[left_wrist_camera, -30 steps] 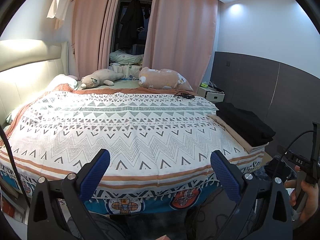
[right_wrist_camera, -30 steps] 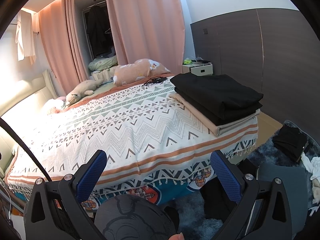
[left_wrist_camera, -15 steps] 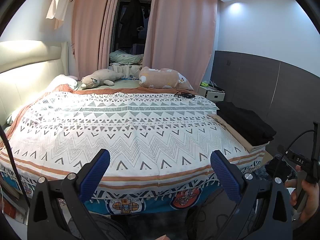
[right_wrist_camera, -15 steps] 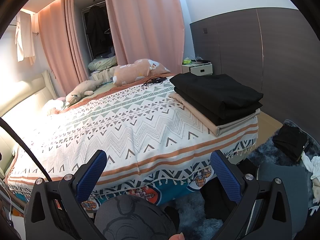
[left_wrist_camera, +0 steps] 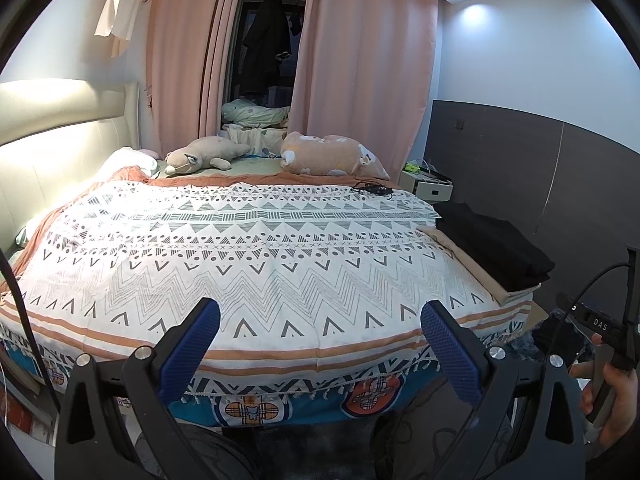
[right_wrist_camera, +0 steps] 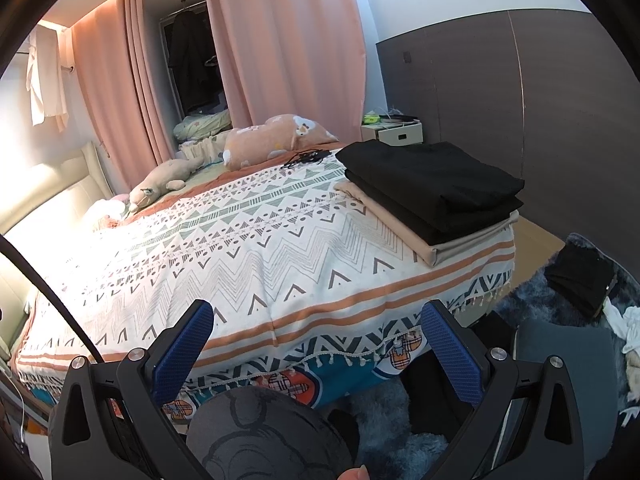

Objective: Fold large clothes

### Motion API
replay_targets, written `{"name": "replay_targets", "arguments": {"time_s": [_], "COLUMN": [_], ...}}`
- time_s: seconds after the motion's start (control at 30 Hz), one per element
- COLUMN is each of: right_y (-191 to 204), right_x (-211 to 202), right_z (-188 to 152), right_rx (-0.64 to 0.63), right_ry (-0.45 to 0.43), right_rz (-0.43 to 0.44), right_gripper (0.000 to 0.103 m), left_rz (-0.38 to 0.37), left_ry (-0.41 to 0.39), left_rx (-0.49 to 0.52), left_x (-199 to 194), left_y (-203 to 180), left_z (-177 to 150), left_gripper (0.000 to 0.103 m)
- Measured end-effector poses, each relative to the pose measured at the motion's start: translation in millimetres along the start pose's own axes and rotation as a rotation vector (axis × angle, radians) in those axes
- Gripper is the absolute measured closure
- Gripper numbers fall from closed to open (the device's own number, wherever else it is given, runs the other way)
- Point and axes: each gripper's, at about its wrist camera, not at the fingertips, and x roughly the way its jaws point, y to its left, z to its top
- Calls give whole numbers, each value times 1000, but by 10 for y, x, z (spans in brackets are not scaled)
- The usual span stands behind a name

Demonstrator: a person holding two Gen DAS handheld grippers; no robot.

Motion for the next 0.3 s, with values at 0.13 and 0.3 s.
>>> {"name": "replay_targets", "arguments": {"time_s": [0.13,0.3], "right_y": [-14,-57], "right_x": [16,34], "right_z": [-19,-8], "right_rx": [-3,8], "right_ry": [5,-6], "right_rz": [-9,-23], "right_gripper": [0,0], "left_rz": [11,22], "left_ry": [2,-14], "left_rx": [2,6], "left_x": [-31,-62], "left_y": [0,15], "left_z": [-19,21], "left_gripper": [1,1]}}
